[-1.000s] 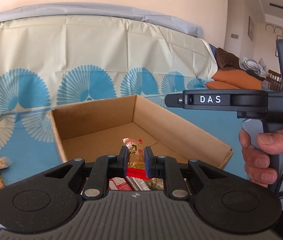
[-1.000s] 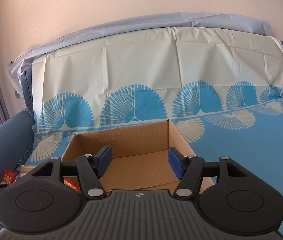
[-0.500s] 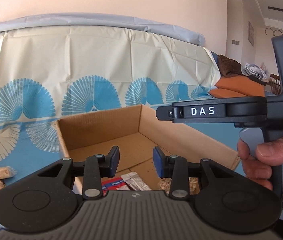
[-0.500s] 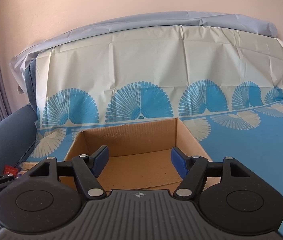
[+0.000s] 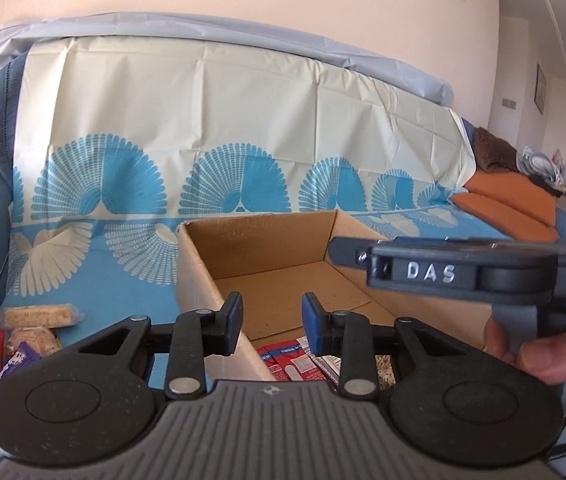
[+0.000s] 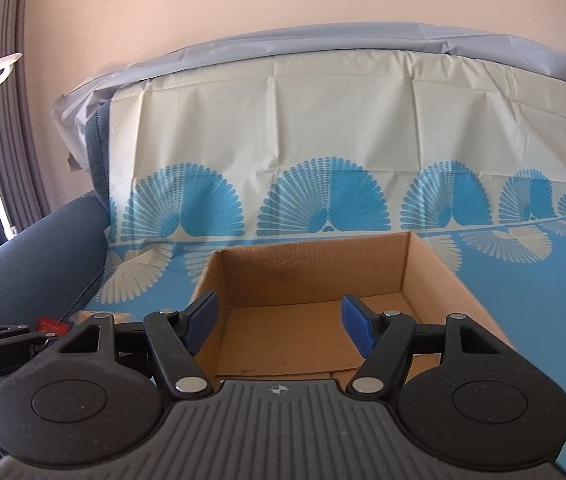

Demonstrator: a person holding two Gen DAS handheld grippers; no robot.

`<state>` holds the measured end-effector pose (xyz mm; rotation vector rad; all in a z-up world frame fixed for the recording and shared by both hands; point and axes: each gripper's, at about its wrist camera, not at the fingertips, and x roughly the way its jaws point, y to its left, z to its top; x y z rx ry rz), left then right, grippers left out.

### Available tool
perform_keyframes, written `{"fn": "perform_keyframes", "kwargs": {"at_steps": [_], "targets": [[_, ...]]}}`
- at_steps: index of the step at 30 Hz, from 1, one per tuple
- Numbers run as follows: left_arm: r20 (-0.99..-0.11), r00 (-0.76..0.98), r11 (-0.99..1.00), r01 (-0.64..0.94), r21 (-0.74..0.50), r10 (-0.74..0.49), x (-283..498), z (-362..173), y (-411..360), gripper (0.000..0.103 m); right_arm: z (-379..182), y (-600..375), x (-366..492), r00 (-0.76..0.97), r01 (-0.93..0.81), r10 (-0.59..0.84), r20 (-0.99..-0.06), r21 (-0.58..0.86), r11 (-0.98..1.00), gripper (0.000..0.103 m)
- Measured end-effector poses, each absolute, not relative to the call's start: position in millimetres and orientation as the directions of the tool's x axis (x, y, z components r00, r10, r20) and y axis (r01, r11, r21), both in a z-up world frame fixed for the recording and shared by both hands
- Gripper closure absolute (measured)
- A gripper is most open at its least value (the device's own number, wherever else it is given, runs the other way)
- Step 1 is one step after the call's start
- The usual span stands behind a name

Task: Organize snacks
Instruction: 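Move both open grippers back toward the snack pile, then grasp the purple Alpenliebe bar with left gripper while right gripper grasps the yellow wafer bar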

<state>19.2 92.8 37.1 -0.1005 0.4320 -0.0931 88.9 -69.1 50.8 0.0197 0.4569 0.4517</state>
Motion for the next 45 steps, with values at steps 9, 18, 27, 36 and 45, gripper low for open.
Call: {"fn": "perform_keyframes", "kwargs": {"at_steps": [9, 18, 27, 36, 45], "targets": [[-0.452, 0.892, 0.998, -0.018, -0.059, -0.01, 5.7, 68.6, 137.1, 0.087, 51.1, -34.4, 70.4, 0.753, -0.484, 0.521, -0.402, 0.197, 0.852, 0.058], [-0.457, 0.88, 0.968, -0.212, -0.136, 0.128, -0.4, 63.7, 213.0, 0.088, 42.1, 5.1, 54.6, 0.688, -0.575, 0.591, -0.422, 0.181, 0.798, 0.06], [-0.473, 0.868, 0.873, -0.339, -0.35, 0.147, 3.4, 58.6, 253.1, 0.088, 19.9, 53.9, 45.9, 0.608, -0.66, 0.633, -0.478, 0.138, 0.738, 0.06], [-0.61, 0.765, 0.811, -0.482, -0.331, 0.206, 25.4, 33.7, 281.1, 0.087, -8.7, 95.4, 42.3, 0.516, -0.72, 0.654, -0.554, 0.133, 0.681, 0.06], [-0.693, 0.687, 0.822, -0.512, -0.251, 0.217, 45.2, 9.4, 284.6, 0.077, -41.1, 136.1, 58.1, 0.449, -0.732, 0.637, -0.626, 0.151, 0.664, 0.051]]}}
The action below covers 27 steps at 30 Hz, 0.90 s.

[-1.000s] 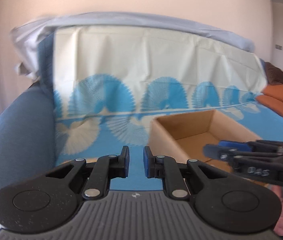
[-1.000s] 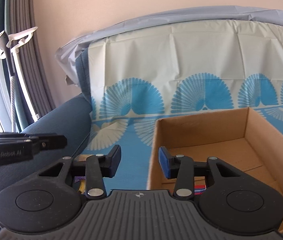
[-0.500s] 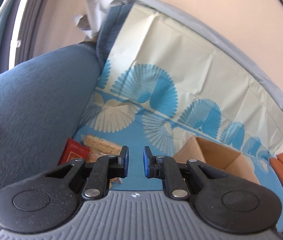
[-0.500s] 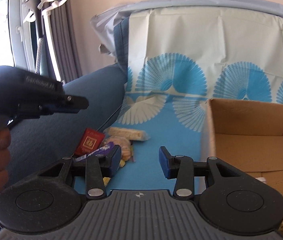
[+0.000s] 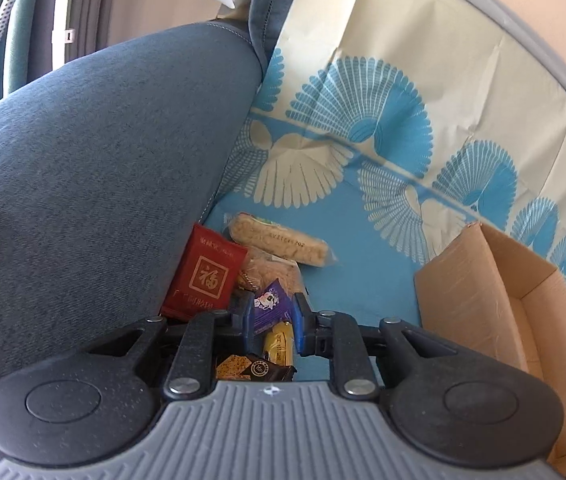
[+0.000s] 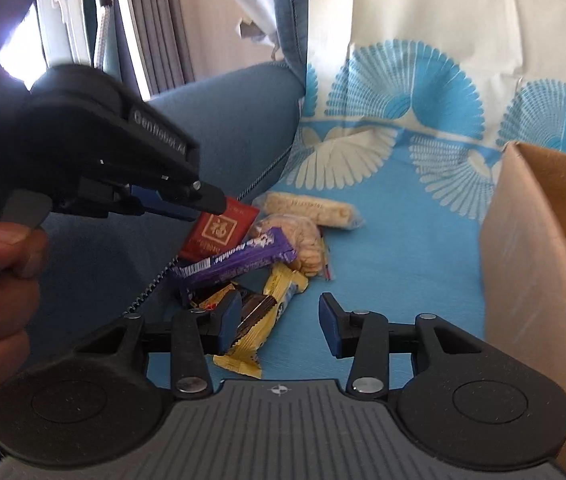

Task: Organize snacks
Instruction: 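Grasp the purple Alpenliebe bar with left gripper while right gripper grasps the yellow wafer bar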

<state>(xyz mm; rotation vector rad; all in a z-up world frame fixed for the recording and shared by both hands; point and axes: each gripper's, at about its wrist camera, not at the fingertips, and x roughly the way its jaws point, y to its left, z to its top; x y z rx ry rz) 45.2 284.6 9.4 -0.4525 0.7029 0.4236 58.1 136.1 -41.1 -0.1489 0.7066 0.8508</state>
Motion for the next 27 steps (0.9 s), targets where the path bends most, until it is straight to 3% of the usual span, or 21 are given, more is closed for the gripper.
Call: {"fn": "perform_keyframes", "kwargs": {"at_steps": [3, 6, 14, 17, 19, 21, 23, 27], "targets": [[-0.707, 0.67, 0.835, -0.507, -0.215, 0.224, 52.7, 4.5, 280.7, 0.07, -52.7, 147.6, 64.5, 0.447, -0.726, 0.621, -0.644, 0.145, 0.672, 0.036], [-0.724, 0.646, 0.836, -0.517, -0.182, 0.242, 58.1, 0.0, 281.0, 0.06, -64.3, 158.5, 71.5, 0.414, -0.731, 0.622, -0.665, 0.164, 0.662, 0.029], [-0.738, 0.627, 0.83, -0.531, -0.169, 0.251, 61.0, -5.1, 286.3, 0.058, -88.1, 183.2, 79.5, 0.328, -0.77, 0.619, -0.714, 0.177, 0.613, 0.024], [-0.738, 0.626, 0.829, -0.532, -0.17, 0.251, 62.2, -5.6, 286.2, 0.058, -94.5, 187.4, 77.9, 0.318, -0.782, 0.604, -0.731, 0.158, 0.603, 0.034], [-0.738, 0.627, 0.828, -0.533, -0.172, 0.251, 61.8, -5.6, 285.9, 0.058, -94.3, 188.3, 75.3, 0.331, -0.793, 0.602, -0.727, 0.132, 0.595, 0.047], [-0.737, 0.627, 0.827, -0.535, -0.173, 0.251, 61.7, -5.6, 285.5, 0.058, -92.9, 185.9, 75.7, 0.329, -0.793, 0.609, -0.722, 0.139, 0.593, 0.071], [-0.737, 0.627, 0.825, -0.537, -0.175, 0.252, 62.1, -5.2, 285.1, 0.058, -91.8, 181.0, 77.1, 0.328, -0.782, 0.613, -0.719, 0.158, 0.603, 0.082], [-0.737, 0.627, 0.824, -0.538, -0.176, 0.252, 61.7, -4.7, 284.8, 0.058, -88.0, 172.1, 77.8, 0.346, -0.765, 0.604, -0.718, 0.157, 0.624, 0.091]]}}
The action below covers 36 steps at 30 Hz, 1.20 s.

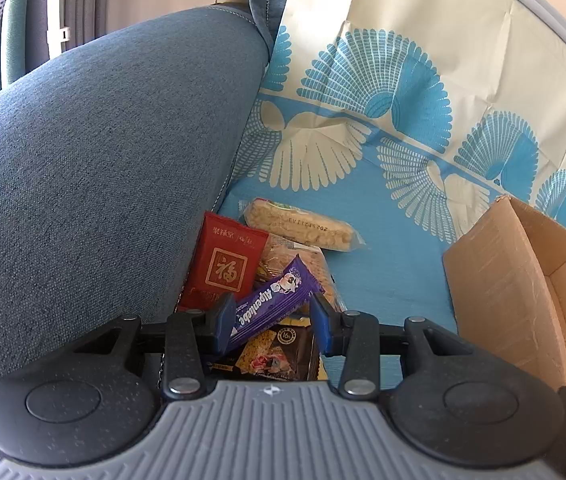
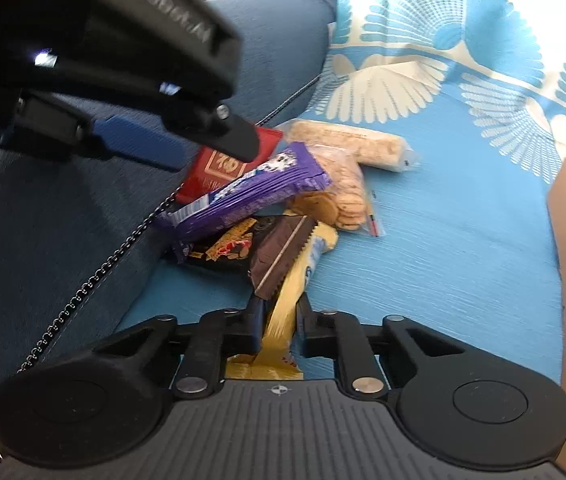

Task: Organize snacks
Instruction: 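Grasp the purple Alpenliebe bar with left gripper while right gripper grasps the yellow wafer bar, then lift the purple bar with left gripper while right gripper lifts the yellow bar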

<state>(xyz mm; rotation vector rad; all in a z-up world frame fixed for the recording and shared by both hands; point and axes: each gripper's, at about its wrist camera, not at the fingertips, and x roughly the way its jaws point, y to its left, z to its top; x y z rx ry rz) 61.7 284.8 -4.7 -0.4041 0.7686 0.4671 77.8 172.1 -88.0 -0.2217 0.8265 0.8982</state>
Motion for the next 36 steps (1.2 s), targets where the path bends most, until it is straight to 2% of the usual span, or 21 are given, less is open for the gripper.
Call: {"fn": "perform_keyframes", "kwargs": {"at_steps": [8, 15, 19, 20, 21, 24, 29, 32, 36], "targets": [[-0.732, 0.637, 0.82, -0.538, -0.196, 0.243, 55.9, -2.0, 283.5, 0.058, -80.2, 153.8, 76.4, 0.392, -0.745, 0.493, -0.777, 0.046, 0.665, 0.091], [-0.732, 0.64, 0.82, -0.533, -0.208, 0.231, 53.4, -1.0, 283.0, 0.058, -69.1, 127.1, 64.6, 0.356, -0.732, 0.434, -0.828, 0.042, 0.68, 0.091], [-0.749, 0.617, 0.827, -0.534, -0.174, 0.24, 58.1, -4.7, 277.9, 0.057, -62.0, 117.0, 53.1, 0.36, -0.74, 0.439, -0.823, 0.034, 0.672, 0.087], [-0.754, 0.609, 0.83, -0.534, -0.162, 0.244, 60.3, -6.2, 276.3, 0.056, -63.1, 117.3, 52.9, 0.364, -0.741, 0.438, -0.822, 0.029, 0.671, 0.082], [-0.759, 0.6, 0.834, -0.532, -0.144, 0.251, 63.4, -8.5, 274.8, 0.056, -63.4, 117.5, 52.5, 0.368, -0.742, 0.436, -0.821, 0.024, 0.67, 0.076], [-0.77, 0.571, 0.857, -0.512, -0.062, 0.285, 73.7, -14.8, 267.5, 0.053, -68.4, 120.0, 53.0, 0.384, -0.733, 0.406, -0.829, -0.007, 0.68, 0.066], [-0.769, 0.513, 0.899, -0.401, 0.178, 0.381, 98.0, -33.3, 242.2, 0.032, -76.1, 123.2, 58.6, 0.367, -0.709, 0.365, -0.856, -0.002, 0.706, 0.066], [-0.767, 0.475, 0.89, -0.362, 0.277, 0.432, 108.0, -47.3, 236.5, 0.031, -78.9, 125.7, 59.7, 0.365, -0.711, 0.363, -0.858, -0.005, 0.703, 0.066], [-0.788, 0.448, 0.889, -0.374, 0.264, 0.422, 115.4, -57.4, 242.8, 0.032, -79.9, 125.2, 61.1, 0.365, -0.714, 0.367, -0.856, -0.004, 0.7, 0.066]]}}
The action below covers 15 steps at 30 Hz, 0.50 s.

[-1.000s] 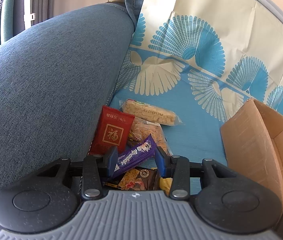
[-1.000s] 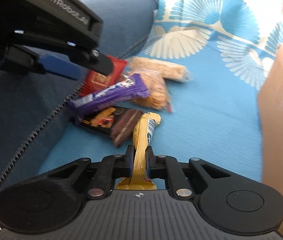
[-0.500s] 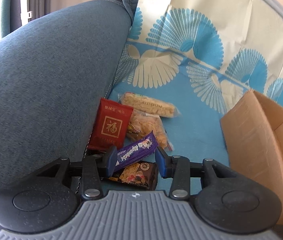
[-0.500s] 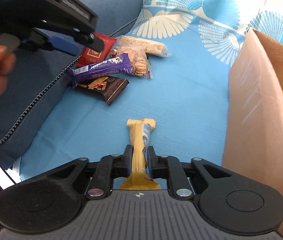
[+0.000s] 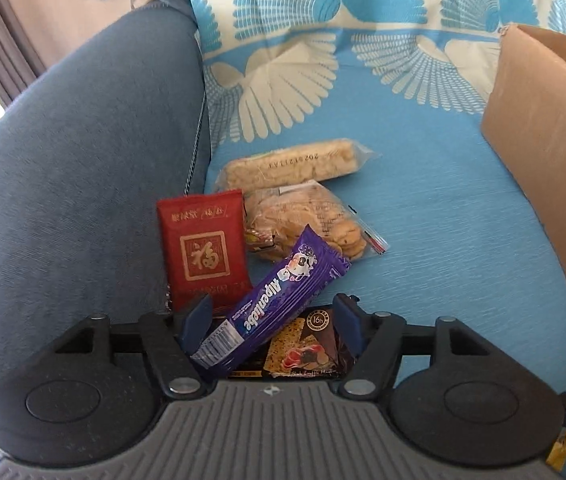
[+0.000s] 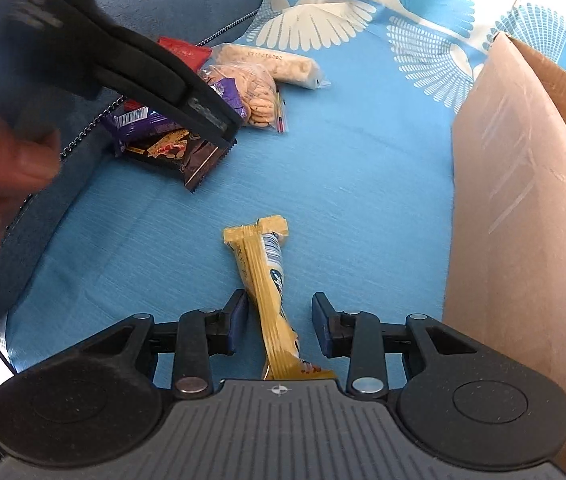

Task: Organize snacks
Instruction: 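Lift the purple bar with left gripper while right gripper lifts the yellow bar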

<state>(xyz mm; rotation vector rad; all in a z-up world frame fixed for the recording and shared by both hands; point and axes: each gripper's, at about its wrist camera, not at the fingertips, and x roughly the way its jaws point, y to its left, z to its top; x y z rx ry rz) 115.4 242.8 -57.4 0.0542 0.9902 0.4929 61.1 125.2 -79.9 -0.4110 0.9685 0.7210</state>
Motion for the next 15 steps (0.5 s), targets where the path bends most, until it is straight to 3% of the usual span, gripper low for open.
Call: {"fn": "perform_keyframes", "kwargs": {"at_steps": [3, 5, 7, 8, 15], "targets": [[-0.809, 0.44, 0.896, -0.384, 0.222, 0.39, 116.0, -60.0, 248.2, 0.048, -78.7, 123.3, 60.8, 0.362, -0.71, 0.37, -0.856, 0.005, 0.704, 0.069], [-0.822, 0.453, 0.907, -0.386, 0.168, 0.345, 114.2, -58.4, 250.8, 0.071, -78.2, 123.4, 60.5, 0.359, -0.711, 0.374, -0.855, 0.009, 0.704, 0.075], [-0.825, 0.46, 0.914, -0.376, 0.154, 0.328, 113.8, -56.3, 248.8, 0.083, -77.4, 123.2, 60.3, 0.358, -0.711, 0.377, -0.854, 0.012, 0.703, 0.082], [-0.825, 0.462, 0.916, -0.37, 0.152, 0.324, 112.2, -55.7, 247.7, 0.085, -76.9, 123.1, 60.6, 0.36, -0.71, 0.378, -0.853, 0.012, 0.704, 0.087], [-0.822, 0.529, 0.907, -0.42, -0.035, 0.213, 93.4, -38.9, 256.3, 0.086, -70.8, 115.9, 64.2, 0.382, -0.682, 0.387, -0.839, 0.027, 0.731, 0.088]]}}
